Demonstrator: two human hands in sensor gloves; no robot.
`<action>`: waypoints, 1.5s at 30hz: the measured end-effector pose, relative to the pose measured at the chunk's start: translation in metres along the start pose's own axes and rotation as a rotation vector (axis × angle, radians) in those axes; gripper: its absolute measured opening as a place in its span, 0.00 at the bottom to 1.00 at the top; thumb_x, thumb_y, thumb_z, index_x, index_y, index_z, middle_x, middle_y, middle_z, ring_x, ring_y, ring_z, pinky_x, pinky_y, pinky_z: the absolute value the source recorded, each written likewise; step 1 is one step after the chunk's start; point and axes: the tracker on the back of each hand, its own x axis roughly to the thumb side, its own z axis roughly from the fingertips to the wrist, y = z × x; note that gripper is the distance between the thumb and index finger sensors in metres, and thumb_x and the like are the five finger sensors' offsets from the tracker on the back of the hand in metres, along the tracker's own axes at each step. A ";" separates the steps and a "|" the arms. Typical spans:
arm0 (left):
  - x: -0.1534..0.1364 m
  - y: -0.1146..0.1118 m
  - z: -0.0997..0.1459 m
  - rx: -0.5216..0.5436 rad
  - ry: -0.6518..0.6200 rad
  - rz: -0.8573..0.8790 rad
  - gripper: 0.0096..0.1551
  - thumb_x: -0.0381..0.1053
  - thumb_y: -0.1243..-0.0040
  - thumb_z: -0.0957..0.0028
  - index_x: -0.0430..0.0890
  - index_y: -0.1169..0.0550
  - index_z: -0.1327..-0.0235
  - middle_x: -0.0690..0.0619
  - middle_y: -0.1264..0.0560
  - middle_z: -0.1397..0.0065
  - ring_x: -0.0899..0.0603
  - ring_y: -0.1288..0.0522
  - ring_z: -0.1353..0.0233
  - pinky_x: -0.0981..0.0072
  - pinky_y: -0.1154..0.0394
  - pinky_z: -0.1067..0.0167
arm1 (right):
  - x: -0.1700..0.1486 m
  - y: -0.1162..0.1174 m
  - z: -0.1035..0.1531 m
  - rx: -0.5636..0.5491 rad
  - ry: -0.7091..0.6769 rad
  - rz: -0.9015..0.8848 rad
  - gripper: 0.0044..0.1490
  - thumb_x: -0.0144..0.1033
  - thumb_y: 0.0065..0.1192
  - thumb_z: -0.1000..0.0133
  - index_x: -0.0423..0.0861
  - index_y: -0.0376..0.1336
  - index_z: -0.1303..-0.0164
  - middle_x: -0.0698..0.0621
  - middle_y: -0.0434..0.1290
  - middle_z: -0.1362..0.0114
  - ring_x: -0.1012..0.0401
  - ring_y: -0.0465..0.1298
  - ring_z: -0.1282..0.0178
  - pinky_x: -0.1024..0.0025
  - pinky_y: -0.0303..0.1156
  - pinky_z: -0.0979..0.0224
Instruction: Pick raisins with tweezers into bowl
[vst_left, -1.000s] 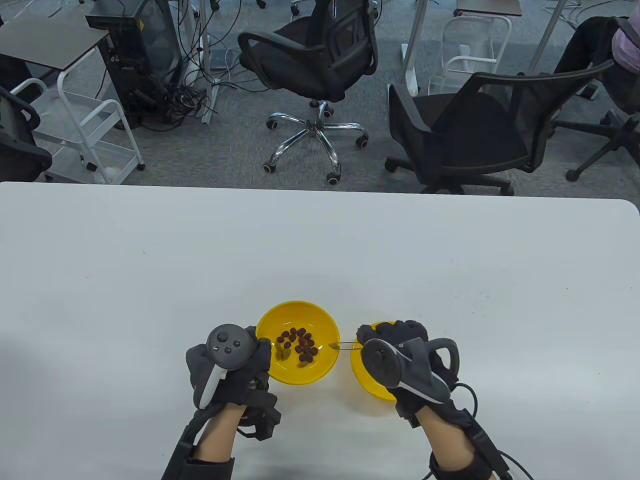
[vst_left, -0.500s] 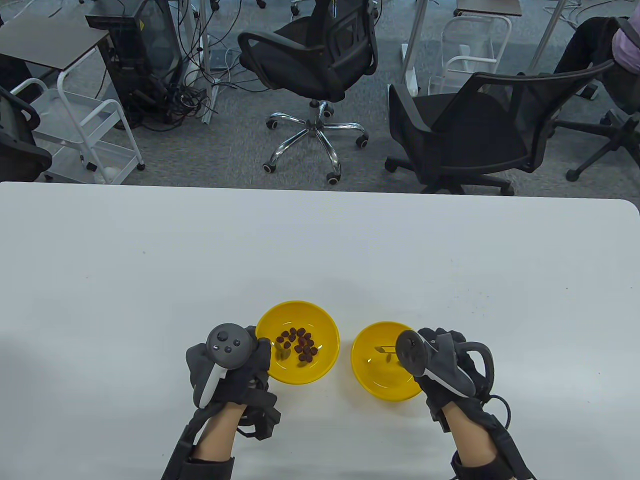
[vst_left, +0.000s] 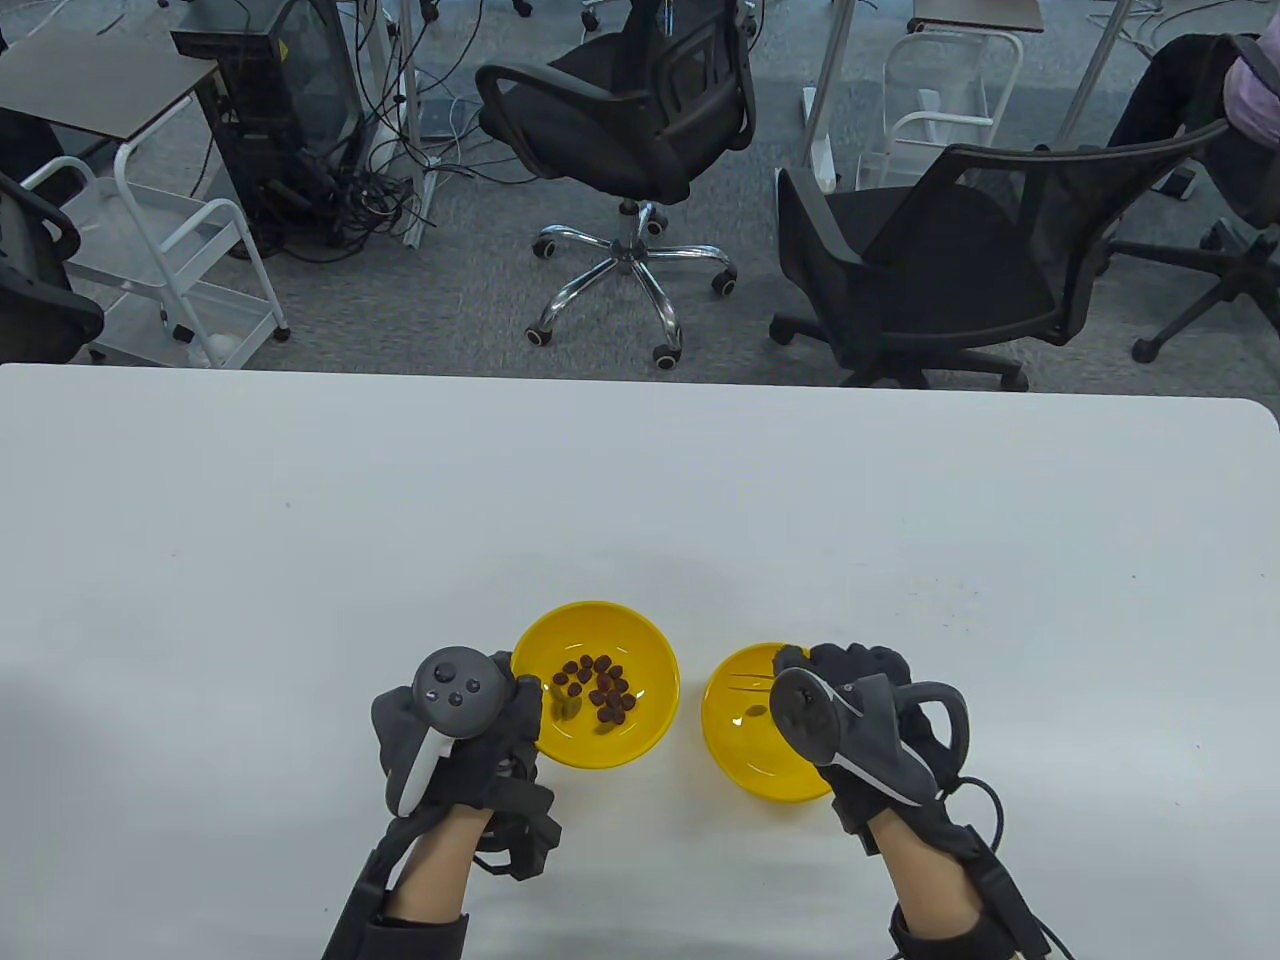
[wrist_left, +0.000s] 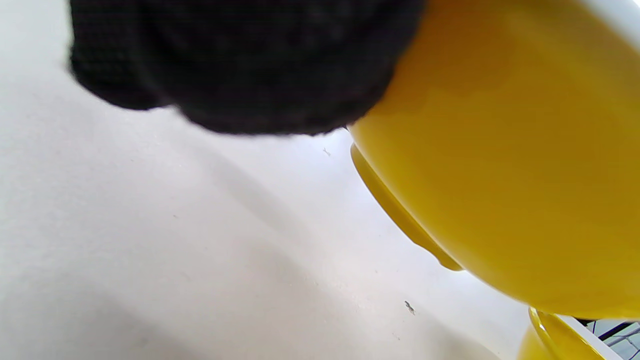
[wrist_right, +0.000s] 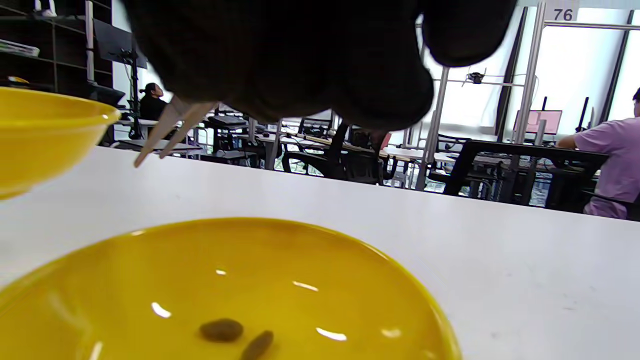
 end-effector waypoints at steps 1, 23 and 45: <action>0.000 0.000 0.000 0.001 -0.001 0.000 0.29 0.48 0.55 0.41 0.30 0.33 0.35 0.50 0.15 0.67 0.59 0.16 0.80 0.60 0.16 0.62 | 0.006 -0.004 0.000 -0.011 -0.019 -0.022 0.30 0.43 0.68 0.54 0.48 0.76 0.42 0.52 0.79 0.49 0.59 0.81 0.54 0.46 0.68 0.31; 0.001 -0.002 0.001 0.000 -0.032 -0.004 0.29 0.48 0.55 0.41 0.30 0.33 0.35 0.50 0.15 0.67 0.59 0.16 0.80 0.60 0.16 0.62 | 0.093 0.007 -0.008 0.068 -0.269 0.110 0.31 0.44 0.68 0.55 0.49 0.75 0.41 0.52 0.79 0.48 0.60 0.81 0.54 0.46 0.68 0.30; 0.001 -0.001 0.001 -0.004 -0.035 0.002 0.29 0.49 0.55 0.41 0.30 0.33 0.35 0.50 0.15 0.67 0.59 0.16 0.80 0.60 0.16 0.62 | 0.104 0.003 -0.009 0.019 -0.298 0.092 0.30 0.44 0.69 0.55 0.50 0.76 0.42 0.53 0.79 0.49 0.60 0.81 0.54 0.47 0.68 0.30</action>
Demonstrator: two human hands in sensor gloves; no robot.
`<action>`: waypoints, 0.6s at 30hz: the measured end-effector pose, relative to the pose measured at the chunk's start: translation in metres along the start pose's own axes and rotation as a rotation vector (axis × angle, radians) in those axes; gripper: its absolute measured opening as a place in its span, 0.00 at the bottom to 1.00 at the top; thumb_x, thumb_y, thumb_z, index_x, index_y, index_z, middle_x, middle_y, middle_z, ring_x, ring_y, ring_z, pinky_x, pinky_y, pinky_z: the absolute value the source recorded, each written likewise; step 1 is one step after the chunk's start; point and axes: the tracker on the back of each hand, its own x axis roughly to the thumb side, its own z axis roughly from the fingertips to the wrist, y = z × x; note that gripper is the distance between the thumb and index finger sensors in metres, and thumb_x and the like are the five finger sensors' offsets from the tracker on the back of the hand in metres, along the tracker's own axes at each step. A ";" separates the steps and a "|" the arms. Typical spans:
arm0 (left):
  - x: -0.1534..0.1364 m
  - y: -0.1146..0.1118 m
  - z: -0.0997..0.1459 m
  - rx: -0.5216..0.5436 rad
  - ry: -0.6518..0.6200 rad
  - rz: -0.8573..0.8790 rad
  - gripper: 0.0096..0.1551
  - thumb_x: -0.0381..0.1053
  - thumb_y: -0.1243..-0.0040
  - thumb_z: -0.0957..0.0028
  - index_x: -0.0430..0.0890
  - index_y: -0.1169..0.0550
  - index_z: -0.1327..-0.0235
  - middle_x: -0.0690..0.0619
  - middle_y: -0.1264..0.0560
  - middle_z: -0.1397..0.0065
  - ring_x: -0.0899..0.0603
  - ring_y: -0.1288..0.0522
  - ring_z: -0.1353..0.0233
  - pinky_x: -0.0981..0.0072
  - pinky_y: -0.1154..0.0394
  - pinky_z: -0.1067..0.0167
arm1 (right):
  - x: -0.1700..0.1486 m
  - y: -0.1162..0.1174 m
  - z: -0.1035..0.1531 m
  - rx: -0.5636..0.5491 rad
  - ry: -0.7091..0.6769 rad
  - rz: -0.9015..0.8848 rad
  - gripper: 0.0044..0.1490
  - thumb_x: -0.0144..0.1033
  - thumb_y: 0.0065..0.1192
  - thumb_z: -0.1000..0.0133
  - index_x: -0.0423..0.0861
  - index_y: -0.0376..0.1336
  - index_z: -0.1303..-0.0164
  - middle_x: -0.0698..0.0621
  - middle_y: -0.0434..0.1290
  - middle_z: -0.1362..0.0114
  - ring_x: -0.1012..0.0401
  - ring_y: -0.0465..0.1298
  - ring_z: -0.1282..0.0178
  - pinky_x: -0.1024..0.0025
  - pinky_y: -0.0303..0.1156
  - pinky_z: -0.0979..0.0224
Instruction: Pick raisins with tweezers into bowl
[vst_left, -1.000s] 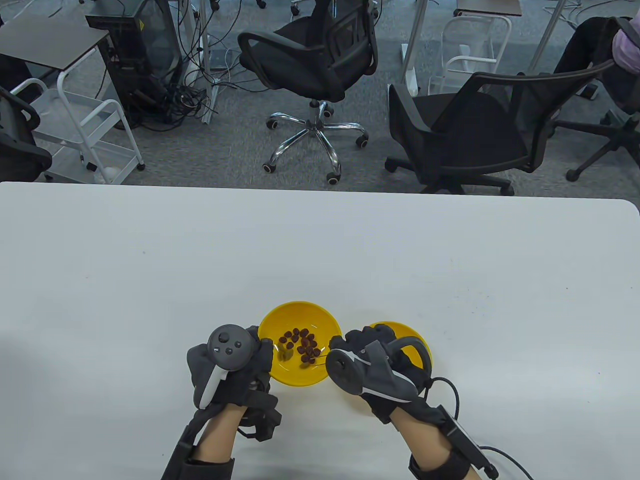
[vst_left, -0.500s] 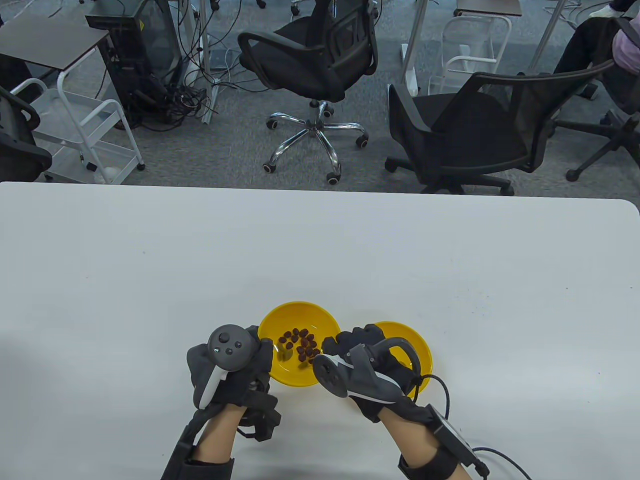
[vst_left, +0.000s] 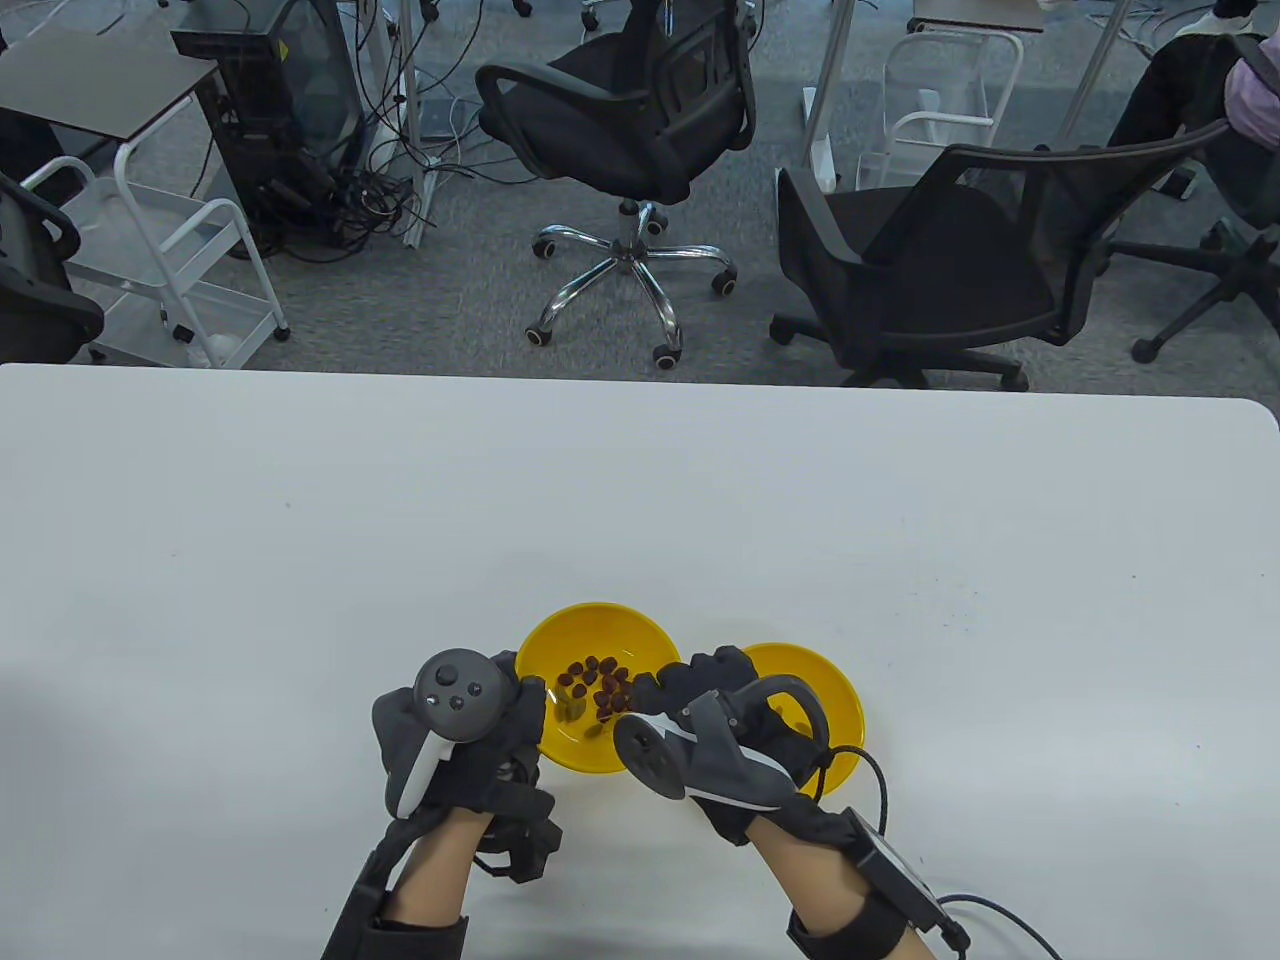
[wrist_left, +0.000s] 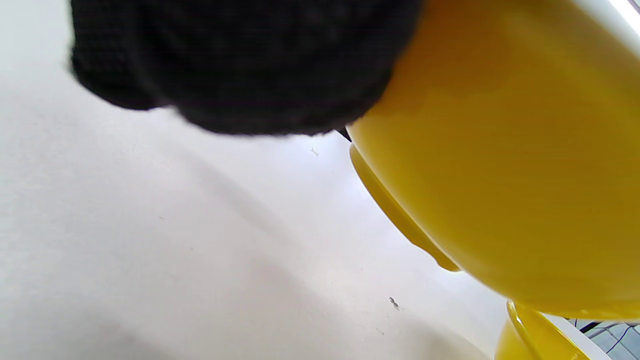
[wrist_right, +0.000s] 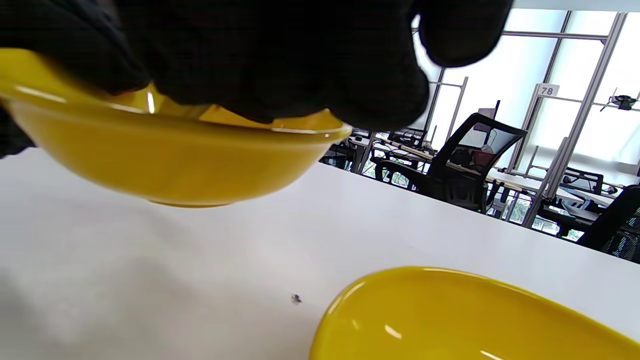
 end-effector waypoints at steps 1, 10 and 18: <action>0.000 0.000 0.000 0.000 0.000 0.001 0.29 0.48 0.55 0.41 0.30 0.33 0.35 0.50 0.15 0.67 0.59 0.16 0.80 0.60 0.16 0.62 | 0.001 -0.001 0.000 0.003 -0.010 -0.006 0.30 0.44 0.69 0.56 0.50 0.76 0.42 0.53 0.79 0.49 0.60 0.81 0.54 0.47 0.68 0.30; 0.000 0.000 0.000 -0.001 -0.002 0.002 0.29 0.48 0.55 0.41 0.30 0.33 0.35 0.50 0.15 0.67 0.59 0.16 0.80 0.60 0.16 0.62 | 0.007 0.001 -0.003 0.001 -0.011 0.022 0.29 0.43 0.68 0.55 0.50 0.76 0.43 0.53 0.79 0.49 0.60 0.81 0.55 0.47 0.68 0.30; 0.000 0.001 0.000 0.000 -0.003 -0.002 0.29 0.49 0.55 0.41 0.30 0.33 0.35 0.50 0.15 0.67 0.59 0.16 0.80 0.60 0.16 0.62 | -0.016 -0.007 0.006 -0.073 0.051 -0.031 0.29 0.43 0.69 0.55 0.49 0.77 0.44 0.53 0.79 0.50 0.60 0.81 0.55 0.46 0.68 0.30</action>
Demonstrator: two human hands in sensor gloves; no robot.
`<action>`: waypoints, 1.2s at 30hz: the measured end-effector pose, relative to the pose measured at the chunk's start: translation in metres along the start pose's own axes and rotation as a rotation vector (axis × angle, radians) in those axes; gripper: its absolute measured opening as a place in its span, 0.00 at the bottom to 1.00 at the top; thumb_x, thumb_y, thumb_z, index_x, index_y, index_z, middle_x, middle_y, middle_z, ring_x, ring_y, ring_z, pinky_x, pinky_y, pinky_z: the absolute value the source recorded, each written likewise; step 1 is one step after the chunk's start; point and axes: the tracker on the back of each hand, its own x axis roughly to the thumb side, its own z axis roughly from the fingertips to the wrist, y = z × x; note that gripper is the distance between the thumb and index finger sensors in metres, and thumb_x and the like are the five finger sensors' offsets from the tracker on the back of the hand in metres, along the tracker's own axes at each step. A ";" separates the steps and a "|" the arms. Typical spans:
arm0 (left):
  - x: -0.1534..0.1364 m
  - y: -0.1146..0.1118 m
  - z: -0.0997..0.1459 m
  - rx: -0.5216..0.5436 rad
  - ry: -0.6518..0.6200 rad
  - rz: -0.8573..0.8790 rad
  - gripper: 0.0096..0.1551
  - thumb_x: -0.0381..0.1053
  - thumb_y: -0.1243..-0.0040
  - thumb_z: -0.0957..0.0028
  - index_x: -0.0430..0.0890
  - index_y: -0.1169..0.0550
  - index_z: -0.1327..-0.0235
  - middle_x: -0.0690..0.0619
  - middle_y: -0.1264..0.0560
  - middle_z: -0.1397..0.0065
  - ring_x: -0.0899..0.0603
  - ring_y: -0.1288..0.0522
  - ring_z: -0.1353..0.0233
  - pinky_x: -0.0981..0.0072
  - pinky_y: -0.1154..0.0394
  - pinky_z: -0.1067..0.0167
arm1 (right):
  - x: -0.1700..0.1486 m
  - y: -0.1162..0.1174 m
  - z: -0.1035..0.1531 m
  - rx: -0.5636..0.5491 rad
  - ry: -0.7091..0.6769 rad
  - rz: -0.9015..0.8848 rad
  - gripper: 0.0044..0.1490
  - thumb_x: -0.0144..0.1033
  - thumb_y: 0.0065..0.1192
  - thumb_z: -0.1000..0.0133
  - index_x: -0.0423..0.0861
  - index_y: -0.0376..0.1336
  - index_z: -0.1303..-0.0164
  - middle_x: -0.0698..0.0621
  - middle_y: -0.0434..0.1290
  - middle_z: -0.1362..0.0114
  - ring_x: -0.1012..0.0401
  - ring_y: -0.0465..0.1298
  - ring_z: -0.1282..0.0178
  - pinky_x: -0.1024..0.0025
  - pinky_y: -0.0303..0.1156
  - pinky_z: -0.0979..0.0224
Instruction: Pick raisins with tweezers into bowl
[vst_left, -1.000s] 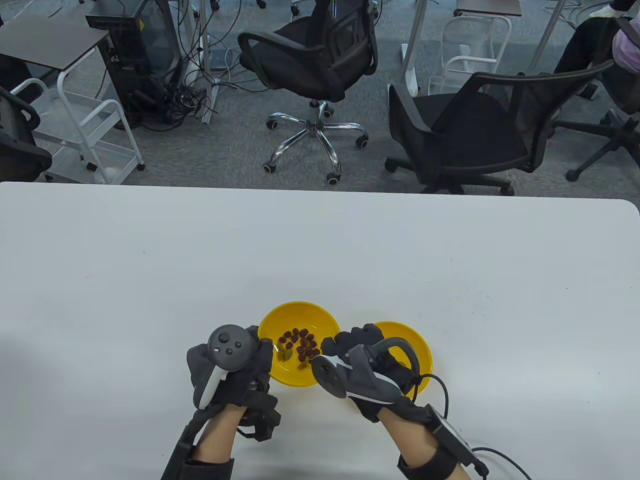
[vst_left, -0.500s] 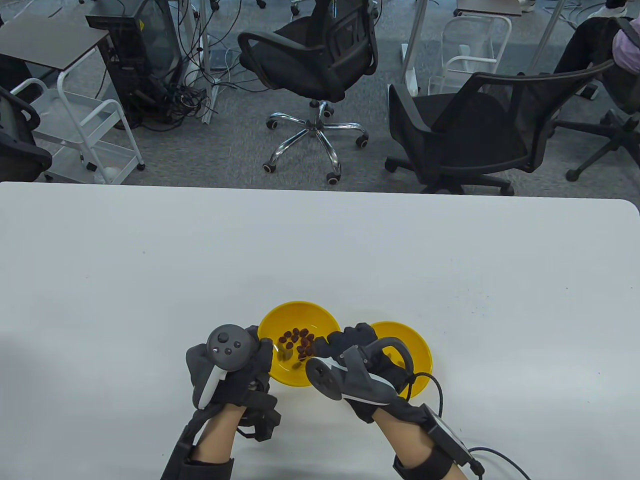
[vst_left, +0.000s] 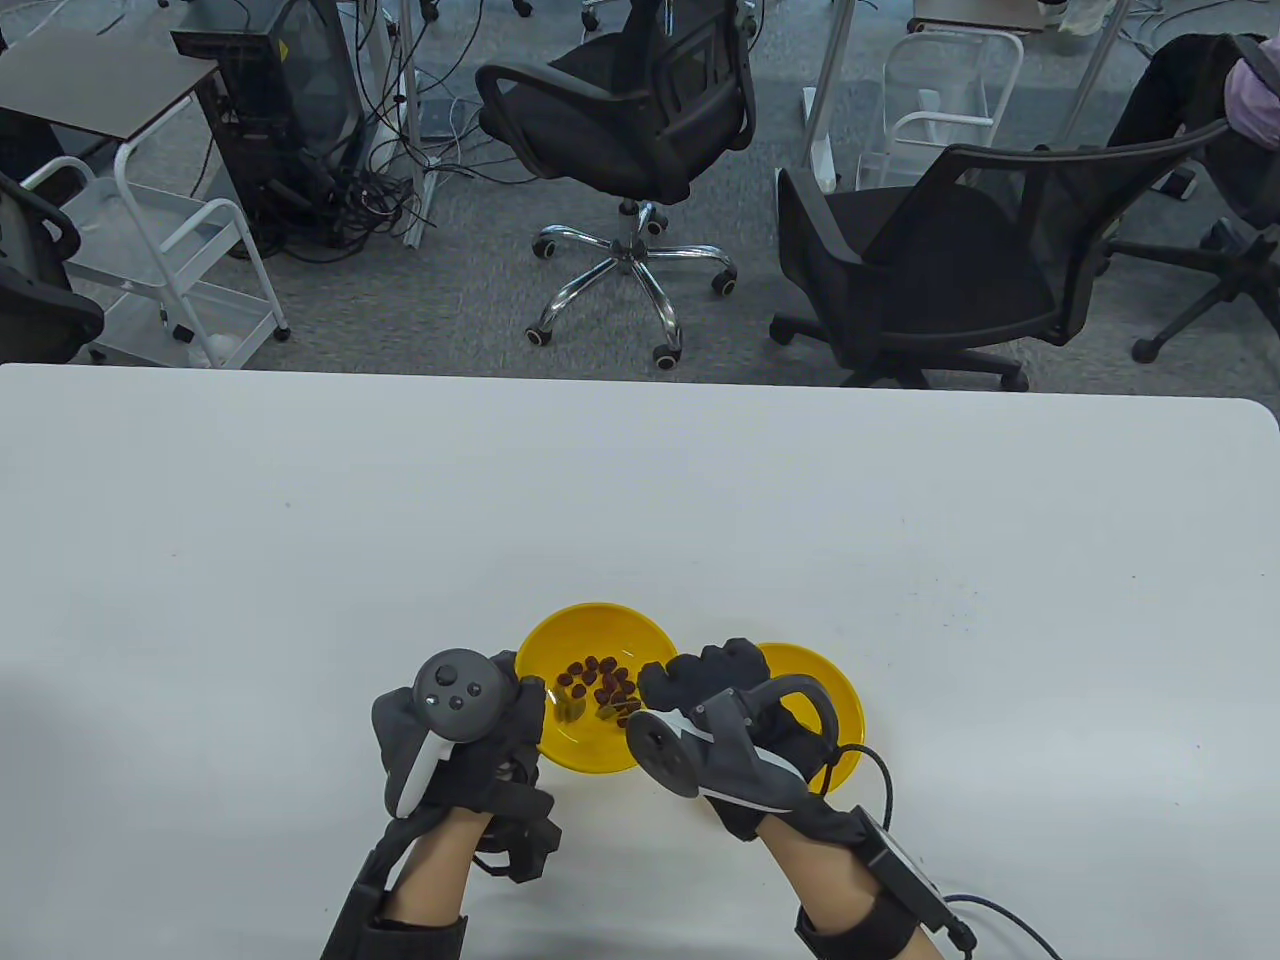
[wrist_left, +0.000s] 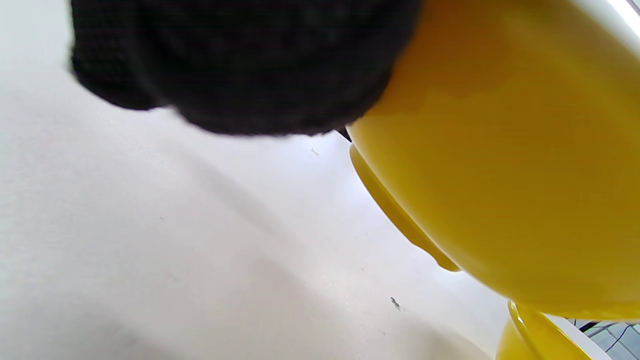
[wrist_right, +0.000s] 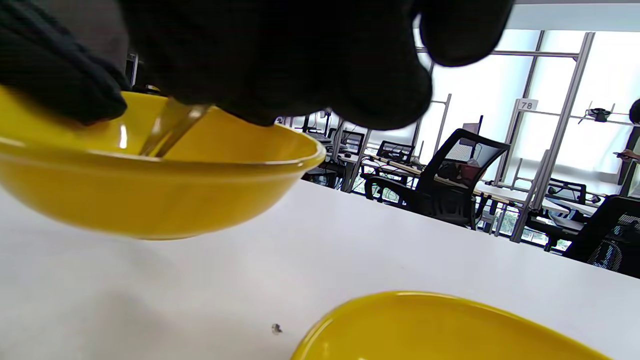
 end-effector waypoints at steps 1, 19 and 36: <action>0.000 0.000 0.000 0.000 0.002 0.001 0.29 0.48 0.55 0.41 0.30 0.33 0.35 0.50 0.15 0.67 0.59 0.16 0.80 0.60 0.16 0.62 | -0.006 -0.002 0.002 -0.004 0.015 -0.017 0.29 0.43 0.69 0.55 0.49 0.77 0.44 0.53 0.79 0.50 0.60 0.81 0.55 0.46 0.68 0.30; -0.001 0.002 -0.001 -0.002 0.022 -0.003 0.29 0.48 0.55 0.41 0.30 0.33 0.35 0.50 0.15 0.67 0.59 0.16 0.80 0.60 0.16 0.62 | -0.089 0.026 0.039 0.135 0.225 -0.016 0.29 0.42 0.69 0.55 0.49 0.77 0.44 0.52 0.79 0.49 0.59 0.81 0.55 0.46 0.67 0.30; 0.000 0.002 0.000 -0.013 0.022 -0.007 0.29 0.48 0.55 0.41 0.30 0.33 0.35 0.50 0.15 0.67 0.59 0.16 0.80 0.60 0.16 0.62 | -0.089 0.033 0.039 0.193 0.250 0.034 0.30 0.42 0.69 0.55 0.48 0.76 0.43 0.52 0.79 0.49 0.59 0.81 0.54 0.46 0.67 0.30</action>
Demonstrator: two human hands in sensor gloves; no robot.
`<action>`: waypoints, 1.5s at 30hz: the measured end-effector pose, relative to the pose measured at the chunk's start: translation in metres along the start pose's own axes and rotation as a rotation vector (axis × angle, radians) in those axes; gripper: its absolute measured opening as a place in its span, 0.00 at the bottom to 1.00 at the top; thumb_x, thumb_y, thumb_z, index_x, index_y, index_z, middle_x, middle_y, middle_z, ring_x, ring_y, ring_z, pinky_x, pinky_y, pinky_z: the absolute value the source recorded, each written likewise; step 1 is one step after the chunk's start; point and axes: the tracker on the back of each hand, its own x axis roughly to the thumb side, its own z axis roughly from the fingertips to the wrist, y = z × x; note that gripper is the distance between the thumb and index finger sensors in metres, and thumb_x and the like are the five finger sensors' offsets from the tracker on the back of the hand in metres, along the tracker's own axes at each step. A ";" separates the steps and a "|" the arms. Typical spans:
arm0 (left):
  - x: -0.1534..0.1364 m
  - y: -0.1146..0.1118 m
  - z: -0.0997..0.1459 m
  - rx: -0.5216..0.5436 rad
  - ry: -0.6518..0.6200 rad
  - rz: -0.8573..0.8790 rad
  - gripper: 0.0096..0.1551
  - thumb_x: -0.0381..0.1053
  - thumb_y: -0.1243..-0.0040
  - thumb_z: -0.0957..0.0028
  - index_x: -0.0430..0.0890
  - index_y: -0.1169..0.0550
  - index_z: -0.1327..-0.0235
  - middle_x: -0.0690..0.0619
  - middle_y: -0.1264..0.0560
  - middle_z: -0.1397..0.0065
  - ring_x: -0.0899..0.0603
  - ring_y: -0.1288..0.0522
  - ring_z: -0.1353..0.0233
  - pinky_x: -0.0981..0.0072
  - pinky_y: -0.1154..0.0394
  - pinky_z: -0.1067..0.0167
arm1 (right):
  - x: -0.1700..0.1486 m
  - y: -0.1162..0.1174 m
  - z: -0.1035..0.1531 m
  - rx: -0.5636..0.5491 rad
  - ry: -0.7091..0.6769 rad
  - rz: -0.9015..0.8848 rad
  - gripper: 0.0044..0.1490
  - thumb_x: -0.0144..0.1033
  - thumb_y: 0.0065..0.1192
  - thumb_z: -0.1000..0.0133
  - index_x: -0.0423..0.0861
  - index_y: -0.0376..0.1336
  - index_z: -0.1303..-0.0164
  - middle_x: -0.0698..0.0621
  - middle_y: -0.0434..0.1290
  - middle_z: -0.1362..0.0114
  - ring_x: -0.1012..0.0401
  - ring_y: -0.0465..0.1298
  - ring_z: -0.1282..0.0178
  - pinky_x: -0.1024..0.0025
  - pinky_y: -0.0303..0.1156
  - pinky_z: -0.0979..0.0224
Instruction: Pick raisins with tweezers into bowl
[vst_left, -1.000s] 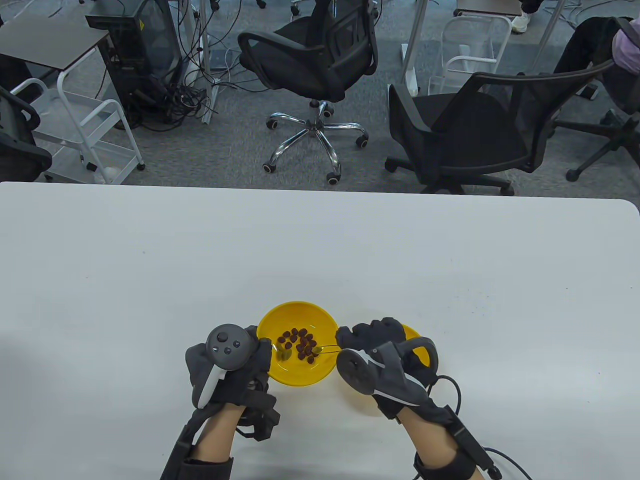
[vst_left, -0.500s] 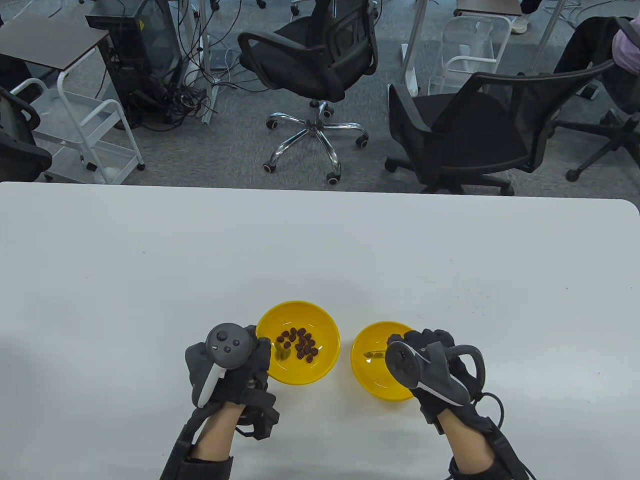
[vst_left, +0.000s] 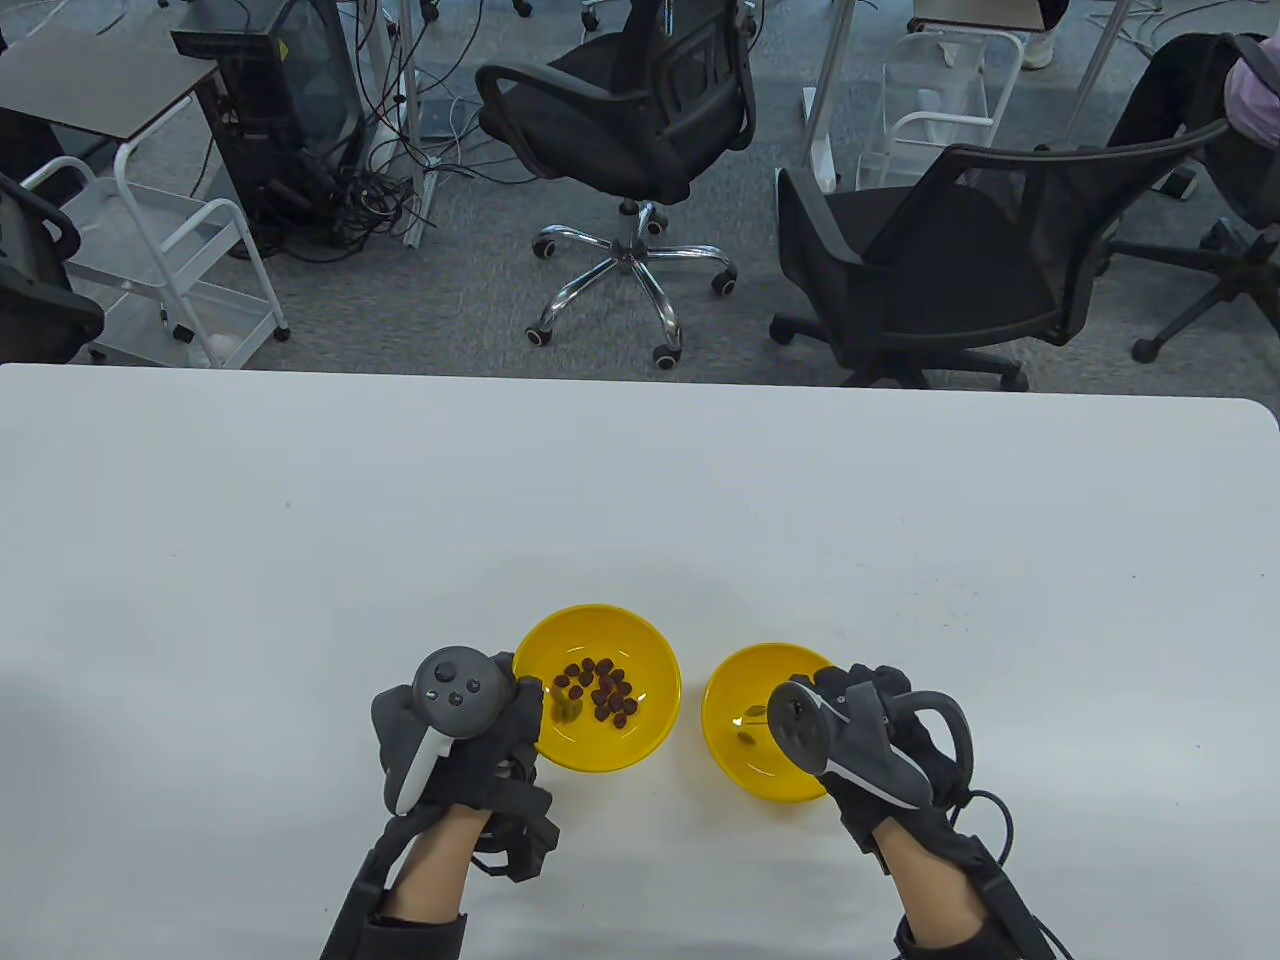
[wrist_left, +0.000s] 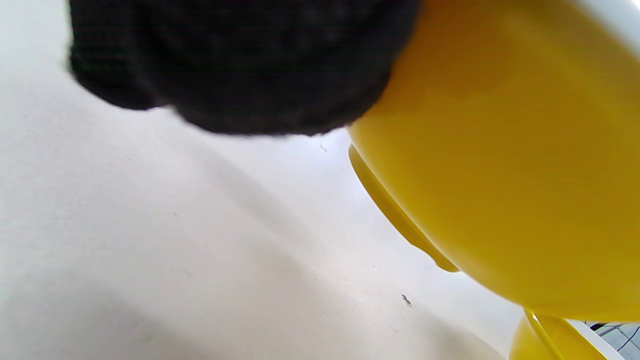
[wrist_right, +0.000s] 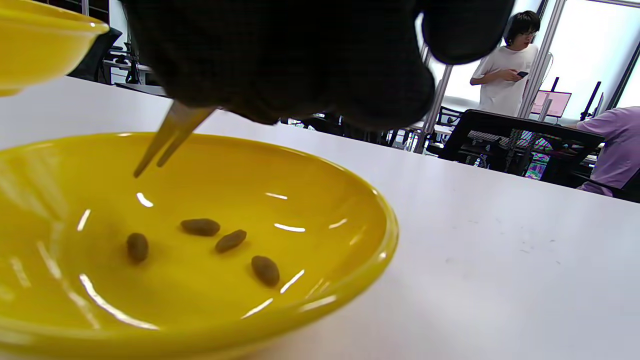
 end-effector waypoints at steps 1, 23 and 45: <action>0.000 0.000 0.000 0.000 -0.001 0.000 0.29 0.48 0.55 0.41 0.30 0.33 0.35 0.50 0.15 0.67 0.59 0.16 0.80 0.60 0.16 0.62 | 0.000 -0.003 0.001 -0.012 0.002 -0.005 0.30 0.42 0.69 0.55 0.49 0.76 0.43 0.52 0.79 0.49 0.59 0.81 0.54 0.46 0.67 0.30; 0.002 -0.002 0.001 -0.002 -0.019 0.004 0.29 0.48 0.55 0.41 0.30 0.33 0.35 0.50 0.15 0.67 0.59 0.16 0.80 0.60 0.16 0.62 | 0.109 -0.039 -0.014 -0.148 -0.260 -0.023 0.30 0.43 0.68 0.55 0.50 0.75 0.41 0.53 0.79 0.47 0.60 0.81 0.53 0.46 0.67 0.30; 0.002 -0.003 0.001 -0.009 -0.031 -0.003 0.29 0.48 0.55 0.41 0.30 0.33 0.35 0.50 0.15 0.68 0.58 0.16 0.80 0.60 0.16 0.62 | 0.124 -0.036 -0.023 -0.109 -0.274 0.011 0.30 0.43 0.68 0.55 0.50 0.75 0.41 0.53 0.79 0.48 0.60 0.81 0.53 0.46 0.67 0.30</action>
